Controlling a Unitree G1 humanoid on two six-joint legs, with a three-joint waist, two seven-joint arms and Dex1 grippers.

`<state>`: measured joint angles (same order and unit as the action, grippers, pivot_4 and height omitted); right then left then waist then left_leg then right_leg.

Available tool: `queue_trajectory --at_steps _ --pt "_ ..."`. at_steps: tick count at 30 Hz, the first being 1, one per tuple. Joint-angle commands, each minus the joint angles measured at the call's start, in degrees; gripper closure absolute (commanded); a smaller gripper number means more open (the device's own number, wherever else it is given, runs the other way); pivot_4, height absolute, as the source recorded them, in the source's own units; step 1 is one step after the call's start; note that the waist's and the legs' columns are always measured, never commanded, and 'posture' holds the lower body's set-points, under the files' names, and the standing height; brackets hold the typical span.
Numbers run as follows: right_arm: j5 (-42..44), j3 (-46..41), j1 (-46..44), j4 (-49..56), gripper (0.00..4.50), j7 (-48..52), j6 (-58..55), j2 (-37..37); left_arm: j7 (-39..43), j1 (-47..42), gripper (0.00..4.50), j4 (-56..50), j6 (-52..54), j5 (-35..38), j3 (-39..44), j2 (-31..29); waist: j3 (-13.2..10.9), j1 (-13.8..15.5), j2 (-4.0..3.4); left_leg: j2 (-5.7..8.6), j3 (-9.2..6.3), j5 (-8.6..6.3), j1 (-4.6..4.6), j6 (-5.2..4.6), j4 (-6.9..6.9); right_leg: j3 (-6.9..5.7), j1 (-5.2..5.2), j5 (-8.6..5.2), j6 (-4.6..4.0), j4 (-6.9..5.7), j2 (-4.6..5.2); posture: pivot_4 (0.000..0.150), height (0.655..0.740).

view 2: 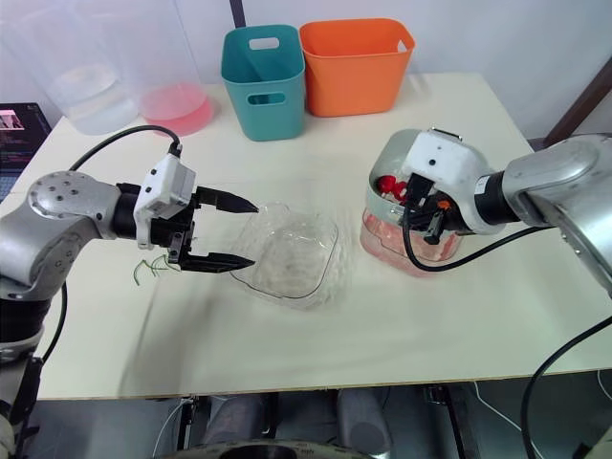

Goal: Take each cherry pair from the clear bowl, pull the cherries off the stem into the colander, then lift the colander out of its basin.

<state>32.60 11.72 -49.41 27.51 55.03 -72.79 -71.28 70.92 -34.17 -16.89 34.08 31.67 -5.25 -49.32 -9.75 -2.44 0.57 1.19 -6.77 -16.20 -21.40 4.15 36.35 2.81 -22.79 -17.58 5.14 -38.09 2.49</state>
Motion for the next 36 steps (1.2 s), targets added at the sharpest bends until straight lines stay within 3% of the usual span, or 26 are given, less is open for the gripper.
queue_trajectory --at_steps 1,27,32,36 --pt "-0.55 -2.77 -2.83 -0.24 4.29 0.88 1.07 -1.22 0.29 -1.17 0.0 0.1 -1.47 -0.4 1.24 -0.08 0.0 0.0 0.0 0.0 0.0 0.0 0.0 0.0 0.0 0.0 0.0 0.0 0.0 0.0 0.01 0.15 0.74" --pt "-1.29 -4.15 0.96 -0.78 4.29 4.26 3.98 -3.52 0.93 -3.34 0.0 5.65 -4.77 -2.65 2.62 -0.28 0.0 0.0 0.0 0.0 0.0 0.0 0.0 0.0 0.0 0.0 0.0 0.0 0.0 0.0 0.02 0.15 0.74" --pt "-4.18 -2.58 -2.09 -5.7 4.29 4.25 8.43 -1.43 -0.76 -3.2 0.0 6.49 -4.96 -3.03 3.51 0.18 0.0 -0.06 0.0 0.01 0.01 0.0 0.0 0.0 0.02 0.0 0.0 0.0 0.0 -0.01 0.03 0.15 0.74" --pt "-7.74 0.24 -8.97 -14.46 4.29 4.45 15.79 7.19 -2.76 -2.95 0.0 7.46 -4.46 -3.21 4.94 0.21 0.0 -0.51 0.0 0.0 0.05 0.0 0.06 0.0 0.02 0.03 0.0 0.01 0.0 -0.05 -0.02 0.15 0.74"
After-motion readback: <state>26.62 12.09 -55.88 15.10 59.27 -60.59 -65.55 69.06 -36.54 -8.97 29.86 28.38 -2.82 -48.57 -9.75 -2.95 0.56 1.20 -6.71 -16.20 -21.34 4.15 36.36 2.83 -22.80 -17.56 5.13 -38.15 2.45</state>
